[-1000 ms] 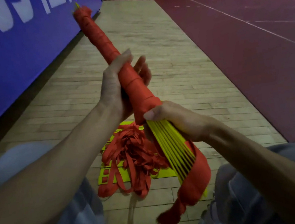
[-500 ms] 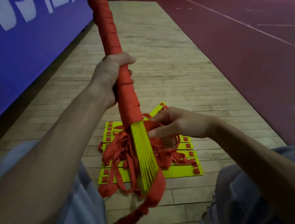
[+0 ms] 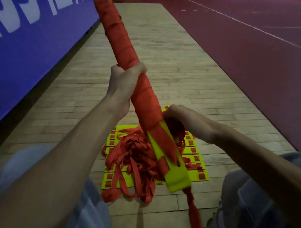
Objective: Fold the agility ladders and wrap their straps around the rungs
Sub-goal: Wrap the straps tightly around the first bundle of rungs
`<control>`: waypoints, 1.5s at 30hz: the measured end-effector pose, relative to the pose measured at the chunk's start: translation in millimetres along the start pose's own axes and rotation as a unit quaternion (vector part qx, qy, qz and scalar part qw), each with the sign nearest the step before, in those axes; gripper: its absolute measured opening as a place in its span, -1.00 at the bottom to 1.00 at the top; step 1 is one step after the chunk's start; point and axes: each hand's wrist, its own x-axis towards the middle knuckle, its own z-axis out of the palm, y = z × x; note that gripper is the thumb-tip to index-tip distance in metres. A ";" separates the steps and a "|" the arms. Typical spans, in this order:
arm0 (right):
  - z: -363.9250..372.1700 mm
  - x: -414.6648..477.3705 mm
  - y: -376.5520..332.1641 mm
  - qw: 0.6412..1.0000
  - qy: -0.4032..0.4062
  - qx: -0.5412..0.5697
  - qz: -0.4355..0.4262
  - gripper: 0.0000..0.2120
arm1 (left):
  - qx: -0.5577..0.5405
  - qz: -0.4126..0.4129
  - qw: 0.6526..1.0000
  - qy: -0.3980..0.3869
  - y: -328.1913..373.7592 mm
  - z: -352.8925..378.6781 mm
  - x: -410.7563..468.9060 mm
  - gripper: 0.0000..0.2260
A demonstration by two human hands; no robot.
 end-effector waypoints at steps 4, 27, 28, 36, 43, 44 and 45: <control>6.8 -11.2 -12.0 1.000 -0.013 -0.010 -0.007 -0.45 | -0.042 0.009 0.999 -0.014 -3.1 5.9 -7.1 -0.48; -5.2 -2.5 12.2 0.980 -0.177 -0.078 -0.041 -0.50 | -0.020 -0.049 0.989 -0.136 0.6 1.6 -9.4 -0.73; -6.6 0.2 14.9 0.980 -0.167 -0.104 -0.032 -0.66 | 0.028 -0.012 0.994 -0.108 2.0 -0.3 -8.0 -0.69; -8.7 3.3 11.3 0.963 -0.065 -0.252 -0.073 -0.94 | 0.217 0.137 0.965 0.049 -4.3 -4.8 2.6 -0.45; -0.7 2.2 2.7 0.993 0.023 -0.083 -0.084 -0.66 | 0.132 0.126 0.983 0.018 -10.0 1.8 -0.9 -0.49; -1.8 0.1 0.1 0.990 0.047 -0.105 -0.078 -0.62 | 0.109 0.123 0.986 0.006 -9.3 2.6 -0.8 -0.49; -3.4 -3.1 -2.0 0.987 0.061 -0.133 -0.070 -0.55 | 0.090 0.122 0.988 0.001 -8.9 3.6 -0.1 -0.50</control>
